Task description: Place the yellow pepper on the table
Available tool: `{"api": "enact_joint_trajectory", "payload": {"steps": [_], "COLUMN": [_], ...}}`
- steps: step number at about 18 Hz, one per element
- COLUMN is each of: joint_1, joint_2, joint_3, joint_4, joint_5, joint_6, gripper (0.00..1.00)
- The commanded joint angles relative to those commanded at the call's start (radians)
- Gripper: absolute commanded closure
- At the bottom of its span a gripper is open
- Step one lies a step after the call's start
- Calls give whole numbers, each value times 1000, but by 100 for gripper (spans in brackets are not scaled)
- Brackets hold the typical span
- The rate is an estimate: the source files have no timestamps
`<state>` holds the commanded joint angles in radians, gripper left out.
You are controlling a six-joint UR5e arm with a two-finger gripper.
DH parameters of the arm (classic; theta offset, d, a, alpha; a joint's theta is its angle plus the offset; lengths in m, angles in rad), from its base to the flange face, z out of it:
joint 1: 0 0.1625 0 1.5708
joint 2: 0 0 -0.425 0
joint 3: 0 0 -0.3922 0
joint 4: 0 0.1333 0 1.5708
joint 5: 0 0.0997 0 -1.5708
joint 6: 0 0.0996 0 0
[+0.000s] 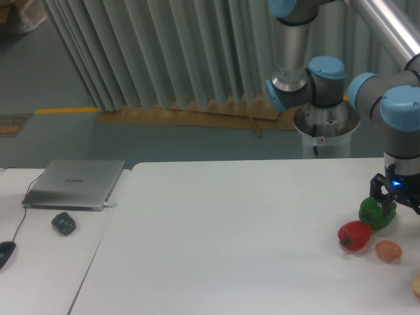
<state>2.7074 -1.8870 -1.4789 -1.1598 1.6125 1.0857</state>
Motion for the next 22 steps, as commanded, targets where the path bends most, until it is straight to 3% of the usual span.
{"api": "enact_joint_trajectory", "payload": {"steps": [4, 13, 14, 15, 19, 22], "joint_1": [77, 189, 204, 213, 238, 245], "joint_2": [5, -50, -61, -84, -130, -194], "joint_3": [0, 22, 23, 26, 44, 83], "joint_4": [-1, 9, 23, 81, 109, 194], "joint_5": [-2, -5, -5, -5, -5, -3], "joint_6": [230, 264, 263, 261, 257, 253], "gripper": [0, 0, 0, 0, 0, 0]}}
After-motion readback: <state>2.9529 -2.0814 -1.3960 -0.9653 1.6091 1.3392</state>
